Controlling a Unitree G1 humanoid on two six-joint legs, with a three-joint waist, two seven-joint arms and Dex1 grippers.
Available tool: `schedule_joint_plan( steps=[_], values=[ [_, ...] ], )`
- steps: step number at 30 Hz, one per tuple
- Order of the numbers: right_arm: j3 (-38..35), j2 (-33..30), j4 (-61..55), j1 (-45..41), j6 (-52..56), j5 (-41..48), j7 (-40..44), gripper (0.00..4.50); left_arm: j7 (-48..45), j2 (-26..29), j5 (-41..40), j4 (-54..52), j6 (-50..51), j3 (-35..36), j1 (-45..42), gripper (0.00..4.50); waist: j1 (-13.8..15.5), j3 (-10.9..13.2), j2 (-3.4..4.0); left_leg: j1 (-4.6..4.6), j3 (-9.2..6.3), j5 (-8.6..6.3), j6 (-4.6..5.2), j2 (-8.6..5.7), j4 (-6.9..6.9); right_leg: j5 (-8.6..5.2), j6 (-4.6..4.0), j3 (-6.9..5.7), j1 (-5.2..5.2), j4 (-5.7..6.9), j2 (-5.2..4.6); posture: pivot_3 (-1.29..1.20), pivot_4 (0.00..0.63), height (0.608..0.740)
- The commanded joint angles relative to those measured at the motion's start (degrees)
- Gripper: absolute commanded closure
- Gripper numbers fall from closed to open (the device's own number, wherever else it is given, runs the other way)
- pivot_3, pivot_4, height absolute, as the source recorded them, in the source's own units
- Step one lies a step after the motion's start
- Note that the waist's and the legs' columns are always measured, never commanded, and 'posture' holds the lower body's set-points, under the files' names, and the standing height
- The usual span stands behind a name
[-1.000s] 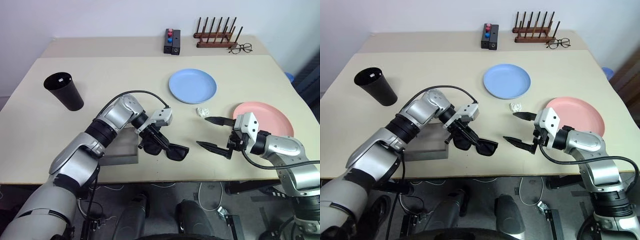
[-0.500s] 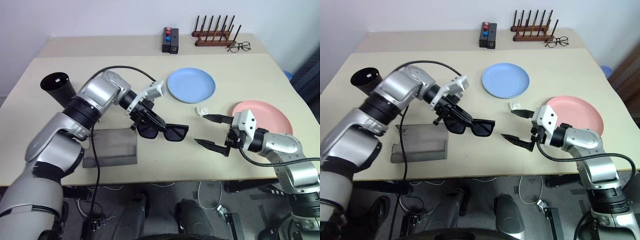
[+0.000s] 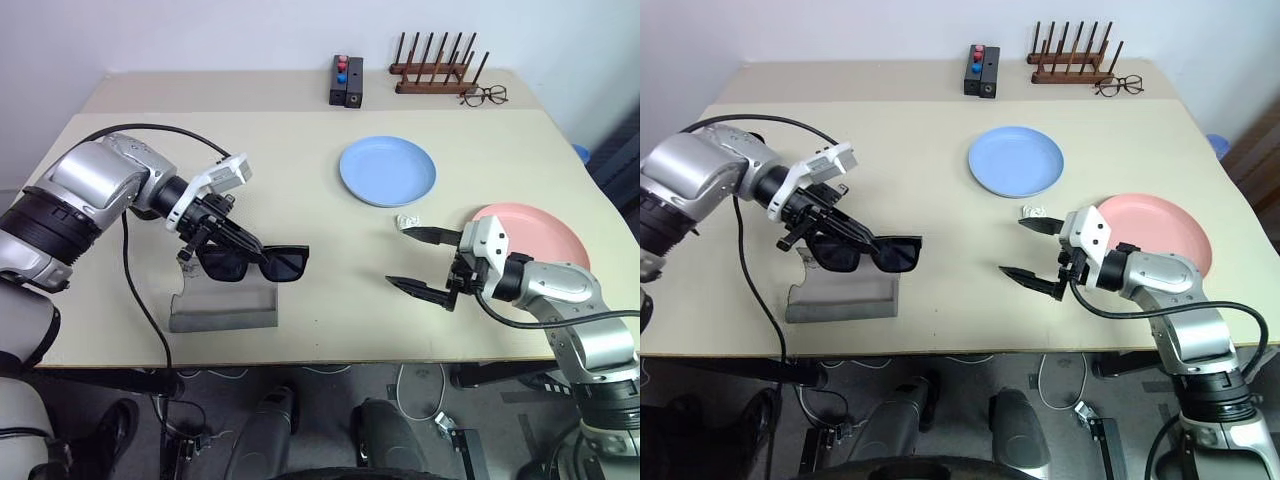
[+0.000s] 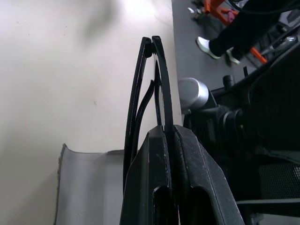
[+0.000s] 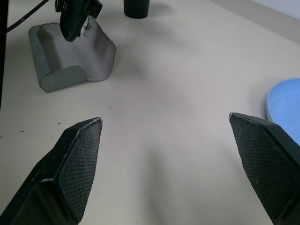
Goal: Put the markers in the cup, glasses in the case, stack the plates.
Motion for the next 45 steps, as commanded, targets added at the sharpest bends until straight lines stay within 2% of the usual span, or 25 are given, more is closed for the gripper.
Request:
schedule_joint_plan(
  steps=[1,14,23,28,33,45],
  values=[
    [-0.17,0.4,0.16,-1.4,-1.14,0.44,0.82,0.06,-0.24,1.15,-0.36,0.36,-1.62,3.23,3.04,4.45,-0.13,0.0,0.0,0.0,-0.01,0.0,0.0,0.01,0.0,0.0,0.0,0.0,-0.01,0.0,0.01,0.0,0.15,0.737],
    [0.22,0.1,0.88,-1.64,-1.61,0.02,1.83,0.06,-0.24,5.47,0.75,3.39,-6.02,1.9,8.65,4.45,-0.11,0.0,0.0,-0.03,-0.01,0.0,0.0,0.0,0.01,0.0,0.0,0.0,-0.02,0.01,0.0,0.0,0.15,0.737],
    [-2.56,-0.75,-3.25,0.41,1.7,6.44,4.55,0.06,-0.24,8.97,-1.41,2.54,-12.49,-0.22,12.79,4.45,-0.35,0.0,0.0,-0.03,-0.01,-0.01,0.01,0.02,-0.01,0.0,0.0,0.02,-0.04,0.01,-0.02,0.0,0.15,0.737],
    [-1.96,-0.14,-5.69,0.67,3.89,8.93,4.12,0.06,-0.24,9.26,-2.81,2.87,-14.88,-0.45,15.24,4.45,-0.23,0.0,0.0,-0.03,-0.02,-0.01,0.01,0.01,0.0,0.0,-0.01,0.04,-0.04,0.0,-0.04,0.0,0.15,0.737],
    [-1.79,0.09,-5.93,-0.26,4.99,9.52,3.49,0.06,-0.24,7.18,-3.14,4.14,-15.45,0.29,16.07,4.45,-0.11,0.0,0.0,-0.03,-0.02,-0.01,0.01,0.01,0.0,0.0,-0.02,0.06,-0.04,0.0,-0.06,0.0,0.15,0.737],
    [-2.0,-0.29,-4.77,-0.42,4.44,8.44,3.46,0.06,-0.24,3.89,-3.74,5.17,-7.42,-0.05,15.43,4.45,-0.07,0.0,0.0,-0.04,-0.02,-0.02,0.01,0.01,0.0,-0.01,-0.02,0.06,-0.06,-0.01,-0.07,0.0,0.15,0.737]
  ],
)
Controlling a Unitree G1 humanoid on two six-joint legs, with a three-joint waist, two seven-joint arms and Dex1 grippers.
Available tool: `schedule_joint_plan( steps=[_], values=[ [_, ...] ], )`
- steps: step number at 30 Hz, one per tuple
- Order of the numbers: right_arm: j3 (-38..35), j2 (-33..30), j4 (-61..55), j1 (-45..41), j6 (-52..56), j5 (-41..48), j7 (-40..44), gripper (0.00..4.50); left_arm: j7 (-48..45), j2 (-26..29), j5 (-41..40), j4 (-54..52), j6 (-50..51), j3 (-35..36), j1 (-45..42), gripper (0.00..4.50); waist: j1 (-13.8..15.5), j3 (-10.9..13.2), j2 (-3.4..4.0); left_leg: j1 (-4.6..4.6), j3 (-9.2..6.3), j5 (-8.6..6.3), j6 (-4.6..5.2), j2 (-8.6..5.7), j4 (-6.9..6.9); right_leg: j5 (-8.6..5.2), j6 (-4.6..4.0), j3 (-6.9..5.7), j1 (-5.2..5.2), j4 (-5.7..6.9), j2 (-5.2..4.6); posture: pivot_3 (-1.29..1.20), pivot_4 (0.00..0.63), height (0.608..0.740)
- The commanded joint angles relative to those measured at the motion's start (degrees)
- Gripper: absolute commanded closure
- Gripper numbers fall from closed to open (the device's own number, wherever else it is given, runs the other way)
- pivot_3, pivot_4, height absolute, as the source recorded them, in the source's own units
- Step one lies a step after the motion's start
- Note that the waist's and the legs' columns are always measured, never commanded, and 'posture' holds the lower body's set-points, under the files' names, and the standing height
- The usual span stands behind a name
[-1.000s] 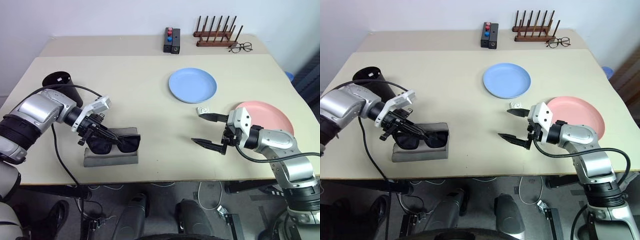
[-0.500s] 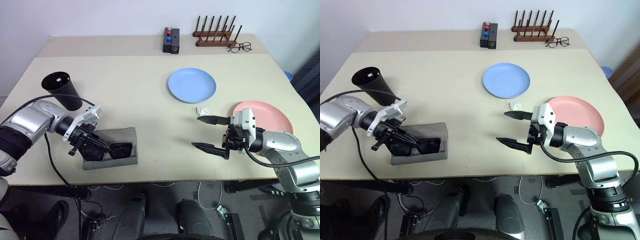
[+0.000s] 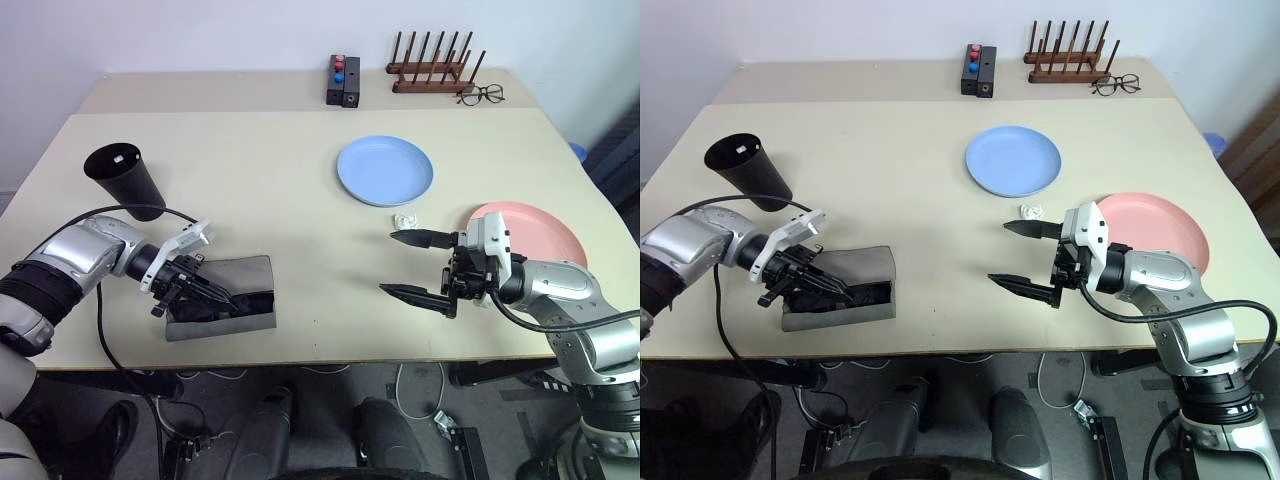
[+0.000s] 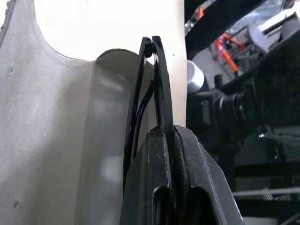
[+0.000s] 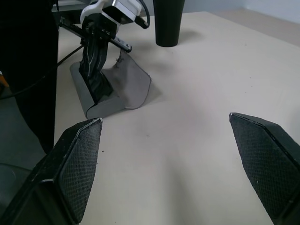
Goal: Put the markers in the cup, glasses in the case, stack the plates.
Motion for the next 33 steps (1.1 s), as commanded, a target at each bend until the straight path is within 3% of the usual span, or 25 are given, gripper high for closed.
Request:
schedule_joint_plan(
  steps=[1,6,10,16,28,33],
  values=[
    [-1.4,-0.23,-0.45,-0.28,-1.04,0.03,0.02,0.06,-0.25,0.58,-1.32,-1.47,3.07,0.38,-0.91,4.45,-0.02,0.0,0.0,0.0,0.0,0.0,0.0,0.0,0.0,0.0,0.0,0.0,0.0,0.0,0.0,0.0,0.15,0.737],
    [-1.44,-0.19,0.25,-0.16,-1.83,-0.68,0.12,0.06,-0.25,1.48,-0.94,-2.88,5.31,-0.26,-0.7,4.45,-0.01,0.0,0.0,0.0,0.0,0.0,0.0,0.0,0.0,0.0,0.0,0.0,0.0,0.0,0.0,0.0,0.15,0.737],
    [-1.2,0.03,1.09,-0.52,-2.27,-1.13,0.13,0.06,-0.25,1.84,-0.47,-2.85,5.79,-0.75,-0.51,3.17,-0.02,0.0,0.0,0.0,0.0,0.0,0.0,0.0,0.0,0.0,0.0,0.01,-0.01,0.0,0.0,0.0,0.15,0.737],
    [-0.76,0.15,2.18,-1.25,-2.96,-1.8,0.19,0.06,-0.25,1.62,0.06,-2.65,5.37,-0.53,0.01,0.08,0.01,0.0,0.0,-0.01,0.0,0.0,0.0,0.0,0.0,0.0,0.0,0.01,-0.01,0.0,-0.01,0.0,0.15,0.737],
    [-0.43,0.37,2.94,-1.98,-3.21,-2.53,0.39,0.06,-0.25,6.33,-1.3,-8.99,7.49,-0.86,-0.87,0.02,0.09,-0.01,0.01,-0.11,0.0,0.0,-0.01,0.0,-0.01,-0.01,-0.01,0.02,-0.1,-0.02,-0.02,0.0,0.15,0.737],
    [-0.06,0.67,3.15,-2.43,-3.15,-2.71,0.22,0.06,-0.25,5.7,0.22,-9.2,4.41,1.66,0.13,0.02,0.12,-0.01,0.01,-0.13,0.01,0.0,0.0,0.0,0.0,-0.01,-0.01,0.01,-0.1,-0.03,-0.02,0.0,0.15,0.737]
  ],
)
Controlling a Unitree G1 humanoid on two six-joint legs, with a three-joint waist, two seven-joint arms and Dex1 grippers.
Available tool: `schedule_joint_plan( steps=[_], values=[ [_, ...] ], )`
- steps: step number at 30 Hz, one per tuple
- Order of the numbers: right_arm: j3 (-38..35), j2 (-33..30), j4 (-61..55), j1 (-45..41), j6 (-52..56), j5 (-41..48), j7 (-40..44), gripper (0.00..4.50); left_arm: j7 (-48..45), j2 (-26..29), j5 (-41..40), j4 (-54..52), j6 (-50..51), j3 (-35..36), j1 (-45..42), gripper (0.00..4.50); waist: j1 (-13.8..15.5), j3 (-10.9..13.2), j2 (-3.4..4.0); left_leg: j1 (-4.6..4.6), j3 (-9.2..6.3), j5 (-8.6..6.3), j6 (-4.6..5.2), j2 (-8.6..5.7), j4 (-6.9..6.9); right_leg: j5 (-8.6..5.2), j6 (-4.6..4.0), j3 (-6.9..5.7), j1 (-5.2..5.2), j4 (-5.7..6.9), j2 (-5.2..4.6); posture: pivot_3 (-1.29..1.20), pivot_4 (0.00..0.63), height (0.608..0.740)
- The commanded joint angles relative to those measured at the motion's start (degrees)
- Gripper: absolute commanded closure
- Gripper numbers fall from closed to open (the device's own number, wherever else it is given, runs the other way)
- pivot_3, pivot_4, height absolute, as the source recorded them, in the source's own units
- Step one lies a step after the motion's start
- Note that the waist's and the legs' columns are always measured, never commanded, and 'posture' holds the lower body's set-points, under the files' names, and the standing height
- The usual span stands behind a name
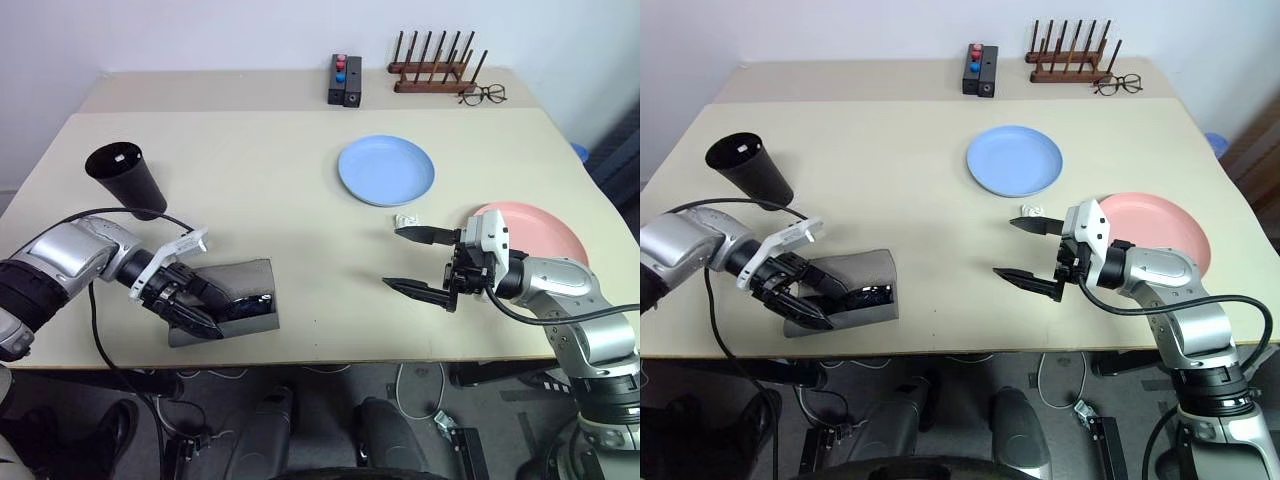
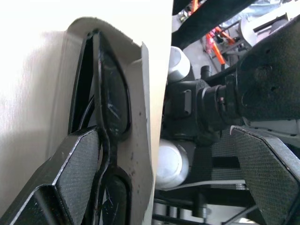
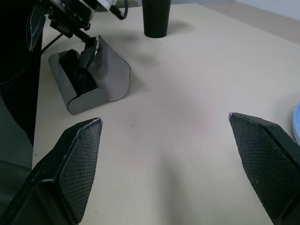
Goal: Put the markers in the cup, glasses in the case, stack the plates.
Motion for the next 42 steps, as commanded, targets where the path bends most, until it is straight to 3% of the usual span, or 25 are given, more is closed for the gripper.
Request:
schedule_joint_plan(
  steps=[1,9,14,17,24,33,39,42],
  values=[
    [-0.36,0.48,-0.62,-1.15,-0.85,0.1,-0.02,0.06,-0.22,0.42,1.41,-0.56,-2.61,2.59,0.3,0.02,0.0,0.0,0.0,0.0,0.0,0.0,0.0,0.0,0.0,0.0,0.0,0.0,0.0,0.0,0.0,0.0,0.15,0.737],
    [-0.04,0.75,0.0,-1.68,-1.1,-0.39,0.21,0.06,-0.22,-1.45,5.99,3.91,-8.96,5.79,-0.44,0.02,0.03,0.0,0.0,-0.06,0.0,0.0,0.0,0.0,0.0,0.0,0.0,0.0,-0.08,0.0,0.01,0.0,0.15,0.737],
    [-0.05,0.75,0.17,-1.91,-1.06,-0.54,0.17,0.06,-0.22,-2.9,4.68,2.97,-3.75,10.53,-2.43,0.02,0.07,0.0,0.0,-0.17,-0.01,0.0,0.0,0.0,0.01,0.01,0.01,-0.03,-0.17,0.0,0.02,0.0,0.15,0.737],
    [0.03,0.85,0.4,-2.31,-0.97,-0.76,0.06,0.06,-0.22,-2.83,0.61,-0.04,3.16,14.83,-3.56,0.84,-0.05,0.01,0.0,-0.23,-0.01,0.01,0.01,0.0,0.02,0.01,0.03,-0.04,-0.21,0.0,0.04,0.0,0.15,0.737],
    [0.7,1.3,1.21,-4.08,-0.9,-1.19,-0.16,0.06,0.55,-7.26,5.89,5.39,2.95,26.0,-5.59,4.39,-0.31,0.01,0.01,-0.22,-0.01,0.01,0.01,0.01,0.01,0.02,0.03,-0.09,-0.22,0.02,0.09,0.0,0.15,0.737],
    [1.72,1.51,0.98,-5.37,-0.38,-1.6,-0.74,0.06,5.43,-11.73,22.18,15.51,-8.86,30.89,-3.15,4.46,-0.33,0.01,0.0,-0.23,0.04,0.01,0.01,0.0,0.01,0.03,0.05,-0.07,-0.24,0.02,0.08,0.0,0.15,0.737],
    [1.62,1.56,1.04,-5.7,0.04,-1.63,-0.94,0.06,8.06,-15.07,29.21,23.76,-15.81,32.74,-3.44,4.46,-0.19,0.01,0.0,-0.24,0.02,0.01,0.0,0.0,0.03,0.04,0.08,-0.08,-0.23,0.02,0.08,0.0,0.15,0.737],
    [1.42,1.49,0.73,-5.59,0.15,-1.58,-1.16,0.06,6.46,-16.05,30.9,22.12,-16.77,32.51,-0.06,4.46,-0.24,0.01,0.0,-0.26,0.02,0.01,0.01,-0.02,0.04,0.05,0.1,-0.07,-0.24,0.02,0.06,0.0,0.15,0.737]
  ],
)
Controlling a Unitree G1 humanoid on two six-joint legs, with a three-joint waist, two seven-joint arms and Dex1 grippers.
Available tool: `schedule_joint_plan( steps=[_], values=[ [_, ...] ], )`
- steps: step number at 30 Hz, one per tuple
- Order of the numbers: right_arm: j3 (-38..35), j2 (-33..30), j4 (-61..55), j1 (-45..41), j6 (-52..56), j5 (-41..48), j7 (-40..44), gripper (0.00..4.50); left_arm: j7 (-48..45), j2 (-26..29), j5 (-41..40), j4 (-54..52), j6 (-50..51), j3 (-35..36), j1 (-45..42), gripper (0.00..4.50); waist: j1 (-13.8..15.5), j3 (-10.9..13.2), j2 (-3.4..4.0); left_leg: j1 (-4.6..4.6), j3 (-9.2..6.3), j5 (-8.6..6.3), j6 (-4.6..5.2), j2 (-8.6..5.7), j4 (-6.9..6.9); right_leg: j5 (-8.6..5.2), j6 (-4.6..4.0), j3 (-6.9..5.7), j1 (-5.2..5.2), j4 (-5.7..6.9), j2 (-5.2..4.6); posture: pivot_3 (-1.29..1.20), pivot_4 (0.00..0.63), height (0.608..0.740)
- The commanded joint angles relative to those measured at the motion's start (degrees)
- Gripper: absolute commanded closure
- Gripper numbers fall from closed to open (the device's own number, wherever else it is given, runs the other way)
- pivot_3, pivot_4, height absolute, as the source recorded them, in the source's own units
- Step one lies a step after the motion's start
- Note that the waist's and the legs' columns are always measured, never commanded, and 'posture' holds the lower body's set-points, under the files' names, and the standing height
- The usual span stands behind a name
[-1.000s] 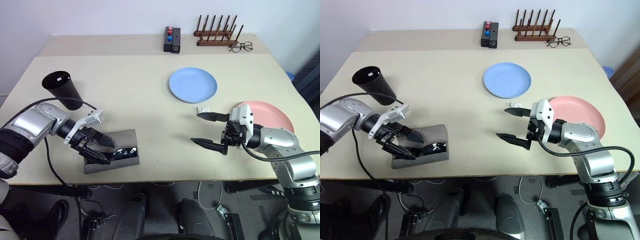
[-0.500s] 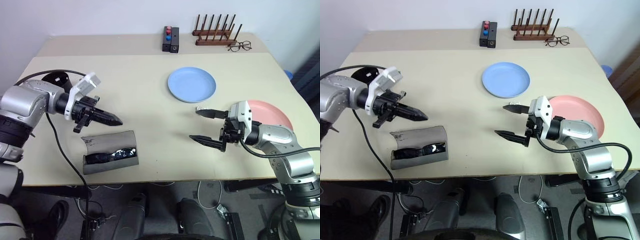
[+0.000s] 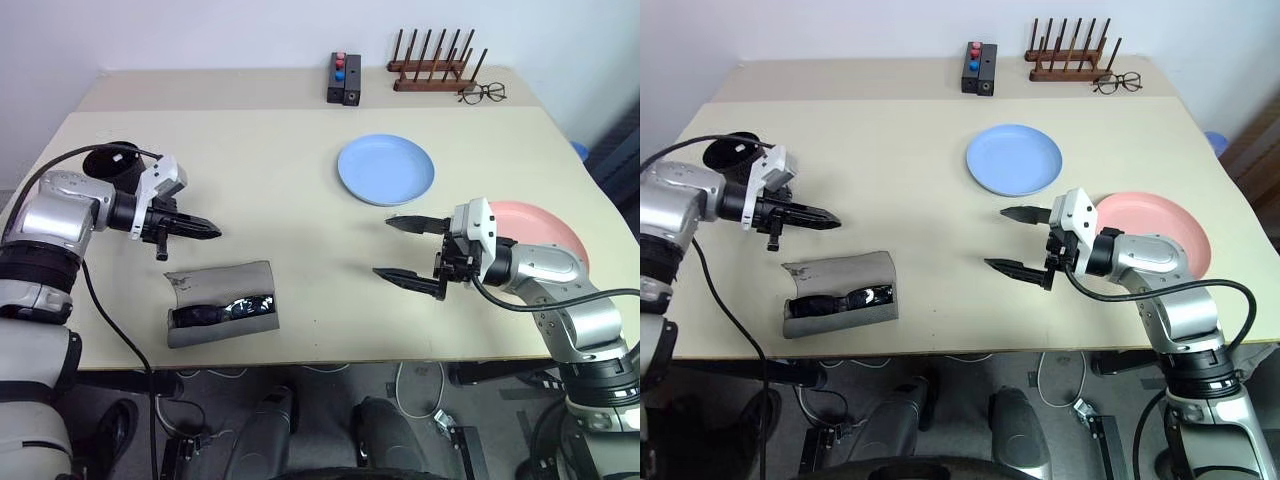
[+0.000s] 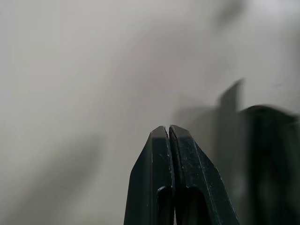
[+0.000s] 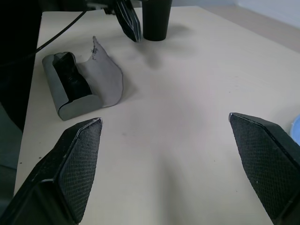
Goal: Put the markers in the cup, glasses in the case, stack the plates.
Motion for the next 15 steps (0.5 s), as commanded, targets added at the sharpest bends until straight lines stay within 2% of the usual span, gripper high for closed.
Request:
schedule_joint_plan(
  steps=[1,7,15],
  values=[
    [-1.0,0.28,-1.22,-0.67,-0.36,0.51,-0.37,0.06,-1.85,-0.57,1.7,-2.39,-1.67,1.95,3.1,4.46,-0.09,0.0,0.0,0.0,0.0,0.0,0.0,0.0,0.0,0.0,0.0,0.0,0.0,0.0,0.0,0.0,0.15,0.737],
    [-1.03,0.15,-2.31,-0.21,0.03,0.6,-1.08,0.06,-4.2,-1.07,2.53,-6.7,-0.7,2.82,7.53,4.46,-0.17,0.0,0.0,0.0,-0.01,0.0,0.0,0.02,-0.01,0.01,-0.01,0.01,-0.01,0.01,0.01,0.0,0.15,0.737],
    [-0.99,0.17,-1.42,-0.29,-0.41,0.52,-0.94,0.06,-7.94,0.76,-0.72,-14.38,5.94,3.99,9.83,4.46,-0.16,0.0,0.0,0.01,-0.01,0.0,0.0,0.02,0.0,0.01,-0.01,0.01,0.0,0.01,0.01,0.0,0.15,0.737]
  ],
)
